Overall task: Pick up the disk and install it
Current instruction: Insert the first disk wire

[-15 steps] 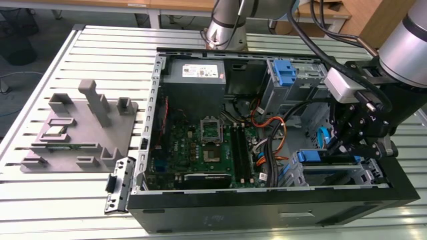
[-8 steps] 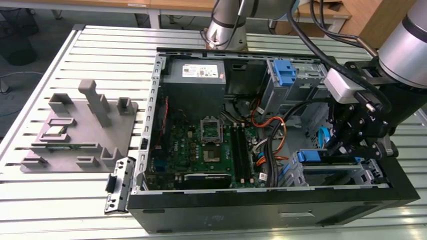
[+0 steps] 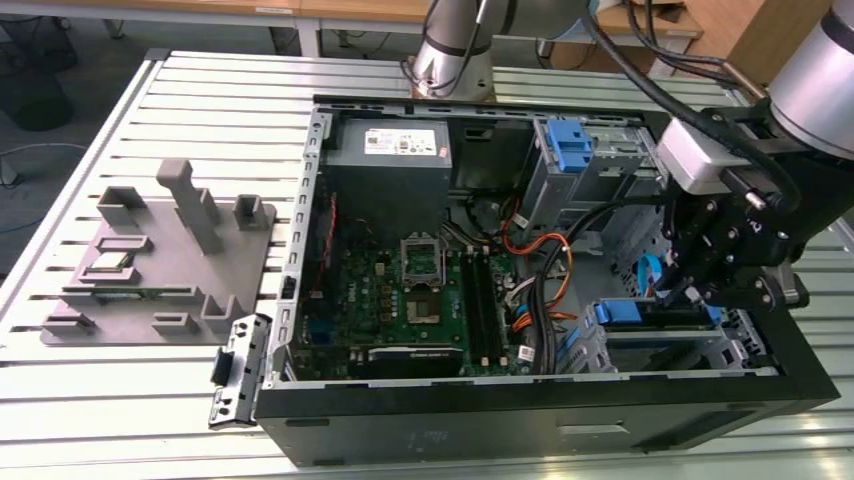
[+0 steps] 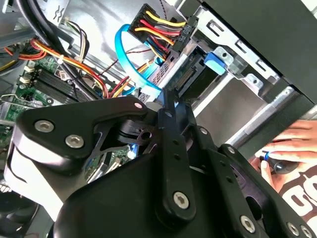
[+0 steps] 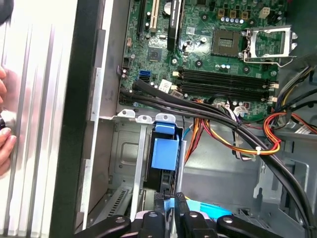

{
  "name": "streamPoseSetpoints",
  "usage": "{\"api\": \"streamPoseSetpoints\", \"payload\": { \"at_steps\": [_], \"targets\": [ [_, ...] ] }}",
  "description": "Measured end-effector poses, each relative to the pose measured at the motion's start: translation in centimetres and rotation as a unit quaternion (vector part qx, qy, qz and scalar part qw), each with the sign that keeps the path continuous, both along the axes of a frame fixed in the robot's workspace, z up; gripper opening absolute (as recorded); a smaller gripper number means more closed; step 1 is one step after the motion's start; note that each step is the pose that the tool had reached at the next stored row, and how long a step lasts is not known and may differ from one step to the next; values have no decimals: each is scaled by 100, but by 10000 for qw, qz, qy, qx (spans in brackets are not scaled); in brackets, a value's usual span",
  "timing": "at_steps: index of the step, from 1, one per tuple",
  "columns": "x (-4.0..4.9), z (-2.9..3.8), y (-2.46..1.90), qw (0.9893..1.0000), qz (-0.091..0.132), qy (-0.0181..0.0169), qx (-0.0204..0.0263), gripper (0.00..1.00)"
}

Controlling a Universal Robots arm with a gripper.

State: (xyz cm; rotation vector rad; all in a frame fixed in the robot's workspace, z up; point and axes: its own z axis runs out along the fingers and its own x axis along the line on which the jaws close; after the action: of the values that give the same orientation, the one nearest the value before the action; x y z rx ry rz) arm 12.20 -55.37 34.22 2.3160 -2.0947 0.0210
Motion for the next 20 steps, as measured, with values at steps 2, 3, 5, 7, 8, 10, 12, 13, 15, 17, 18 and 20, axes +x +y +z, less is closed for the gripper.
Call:
{"api": "streamPoseSetpoints", "payload": {
  "at_steps": [2,3,5,7,8,10,12,13,15,17,18,20],
  "targets": [
    [0,52,0,10000,0,0,0,23],
    [0,76,0,10000,0,0,0,23],
    [0,115,0,10000,0,0,1,23],
    [0,123,0,10000,0,0,2,23],
    [1,124,0,10000,0,0,1,23],
    [20,125,0,10000,0,0,0,23],
    [48,124,0,10000,0,0,1,23],
    [66,125,0,10000,0,0,0,23],
    [104,124,0,10000,0,0,0,23],
    [135,124,0,10000,0,0,1,23],
    [144,124,0,10000,-8,0,1,23],
    [146,124,1,10000,-93,0,1,23]
  ]
}}
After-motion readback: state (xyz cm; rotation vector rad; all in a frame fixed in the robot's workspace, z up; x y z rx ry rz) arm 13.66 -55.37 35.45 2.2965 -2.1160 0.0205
